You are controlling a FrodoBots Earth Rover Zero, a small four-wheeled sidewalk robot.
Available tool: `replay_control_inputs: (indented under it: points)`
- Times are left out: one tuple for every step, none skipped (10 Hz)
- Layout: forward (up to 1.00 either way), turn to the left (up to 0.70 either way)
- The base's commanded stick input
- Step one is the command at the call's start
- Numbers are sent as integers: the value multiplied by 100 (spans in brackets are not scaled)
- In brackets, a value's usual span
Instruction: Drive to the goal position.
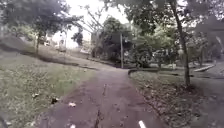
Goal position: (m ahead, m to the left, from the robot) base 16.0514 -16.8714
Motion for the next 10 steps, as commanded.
replay_control_inputs:
  points:
    - [100, -3]
    - [100, -29]
    - [100, -39]
    - [100, -39]
    - [100, -36]
    - [100, -32]
    - [100, -8]
    - [100, 0]
    - [100, 0]
    - [100, 0]
